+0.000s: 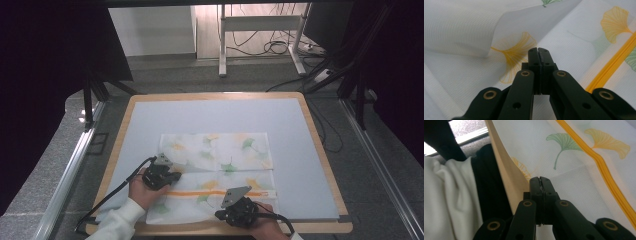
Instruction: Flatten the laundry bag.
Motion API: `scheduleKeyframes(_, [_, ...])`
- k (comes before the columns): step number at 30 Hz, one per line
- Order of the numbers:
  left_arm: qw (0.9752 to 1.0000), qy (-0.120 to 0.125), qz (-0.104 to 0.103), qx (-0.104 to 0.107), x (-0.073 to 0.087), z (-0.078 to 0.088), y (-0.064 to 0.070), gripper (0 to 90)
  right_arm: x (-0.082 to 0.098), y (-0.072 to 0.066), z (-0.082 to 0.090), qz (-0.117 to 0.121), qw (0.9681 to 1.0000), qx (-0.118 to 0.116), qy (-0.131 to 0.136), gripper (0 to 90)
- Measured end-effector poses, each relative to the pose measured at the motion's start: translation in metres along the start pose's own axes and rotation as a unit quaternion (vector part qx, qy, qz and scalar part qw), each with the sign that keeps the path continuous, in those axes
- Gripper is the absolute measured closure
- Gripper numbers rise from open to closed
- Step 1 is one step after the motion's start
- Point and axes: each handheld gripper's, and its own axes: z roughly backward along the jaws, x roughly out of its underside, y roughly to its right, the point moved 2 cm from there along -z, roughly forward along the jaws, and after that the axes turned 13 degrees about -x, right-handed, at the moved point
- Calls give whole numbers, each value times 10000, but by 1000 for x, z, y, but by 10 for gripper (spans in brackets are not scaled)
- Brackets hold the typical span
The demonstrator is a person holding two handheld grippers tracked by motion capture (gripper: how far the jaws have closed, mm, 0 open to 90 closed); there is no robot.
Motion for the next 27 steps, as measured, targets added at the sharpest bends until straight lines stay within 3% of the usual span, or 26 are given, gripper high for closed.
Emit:
scheduleKeyframes(3, [10000,23,-7,-2,3,2,3,900,1,-4,1,-13,10000,-71,-10,894])
scheduleKeyframes(4, [10000,39,1,-9,3,2,4,900,1,-6,1,104,9999,-59,-53,864])
scheduleKeyframes(7, [10000,25,10,15,3,2,3,900,-6,-3,6,124,9997,-173,133,658])
scheduleKeyframes(8, [10000,24,12,20,3,2,3,900,-14,1,13,135,9994,-104,316,612])
scheduleKeyframes(9, [10000,24,12,20,3,2,3,900,-14,1,13,135,9994,-104,316,612])
scheduleKeyframes(10, [10000,31,21,24,3,2,3,900,-36,16,22,222,9983,218,494,508])
scheduleKeyframes(12, [10000,26,35,13,3,2,3,900,-56,32,19,230,9973,494,492,442])
scheduleKeyframes(15, [10000,39,56,4,4,2,4,900,-86,67,-1,357,9937,1017,292,399])
scheduleKeyframes(16, [10000,46,45,-8,4,2,4,900,-92,76,-8,345,9930,1103,227,390])
scheduleKeyframes(17, [10000,46,45,-8,4,2,4,900,-92,76,-8,345,9930,1103,227,390])
scheduleKeyframes(18, [10000,43,-4,-23,4,2,3,900,-104,95,-30,389,9912,1264,29,368])
scheduleKeyframes(20, [10000,53,-15,-6,4,2,3,900,-109,99,-43,476,9904,1298,-90,357])
scheduleKeyframes(22, [10000,47,-16,2,4,2,3,900,-111,101,-54,645,9876,1410,-232,366])
scheduleKeyframes(24, [10000,67,-8,-5,5,2,3,900,-110,104,-61,680,9852,1538,-330,513])
scheduleKeyframes(25, [10000,67,-8,-5,5,2,3,900,-110,104,-61,680,9852,1538,-330,513])
scheduleKeyframes(26, [10000,69,-4,-21,5,2,4,900,-111,109,-60,567,9877,1432,-270,754])
scheduleKeyframes(27, [10000,68,7,-22,5,2,4,900,-111,111,-57,544,9888,1376,-205,824])
